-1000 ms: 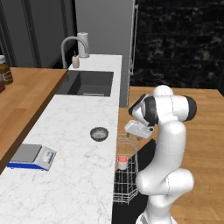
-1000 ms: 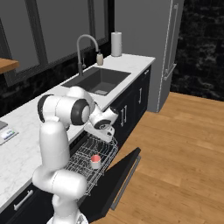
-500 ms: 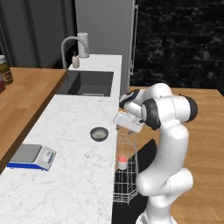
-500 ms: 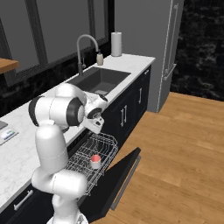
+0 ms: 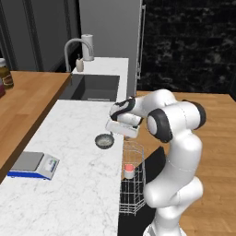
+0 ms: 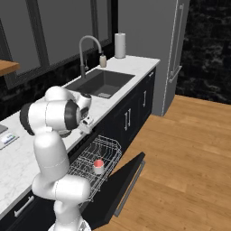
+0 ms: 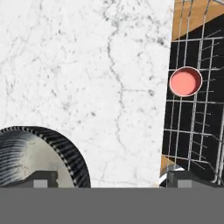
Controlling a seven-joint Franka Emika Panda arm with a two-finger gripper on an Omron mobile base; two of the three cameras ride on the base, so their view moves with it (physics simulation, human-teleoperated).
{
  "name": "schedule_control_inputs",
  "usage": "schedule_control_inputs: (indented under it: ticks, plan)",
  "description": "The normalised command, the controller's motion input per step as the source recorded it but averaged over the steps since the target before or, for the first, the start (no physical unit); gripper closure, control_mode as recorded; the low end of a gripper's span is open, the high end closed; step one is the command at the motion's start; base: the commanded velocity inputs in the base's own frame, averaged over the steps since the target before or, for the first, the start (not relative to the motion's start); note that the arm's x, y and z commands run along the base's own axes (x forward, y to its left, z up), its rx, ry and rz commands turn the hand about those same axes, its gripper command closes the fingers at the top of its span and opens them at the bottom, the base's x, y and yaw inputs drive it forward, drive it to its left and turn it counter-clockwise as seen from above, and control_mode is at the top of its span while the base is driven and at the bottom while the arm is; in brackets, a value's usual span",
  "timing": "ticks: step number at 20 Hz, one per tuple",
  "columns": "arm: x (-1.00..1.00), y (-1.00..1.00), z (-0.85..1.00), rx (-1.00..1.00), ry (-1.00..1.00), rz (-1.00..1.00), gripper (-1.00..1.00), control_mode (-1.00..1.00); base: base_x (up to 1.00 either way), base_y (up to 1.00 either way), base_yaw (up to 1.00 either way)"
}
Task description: Pick up the cup and bowl from the counter, place them in the dishwasher, and close the dishwasher door.
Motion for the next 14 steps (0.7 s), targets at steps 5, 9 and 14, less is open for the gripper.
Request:
schedule_control_inputs:
  ticks: [5,9,14]
  plan:
    - [-0.01,0.22,0.17,-0.16,0.02,-0.06,-1.0,-1.0,0.0,0.0,0.0]
    - [0.01,0.21,-0.18,-0.12,0.0,0.0,-1.0,-1.0,0.0,0.0,0.0]
    - [0.0,0.18,-0.34,-0.12,0.0,0.0,-1.0,-1.0,0.0,0.0,0.0]
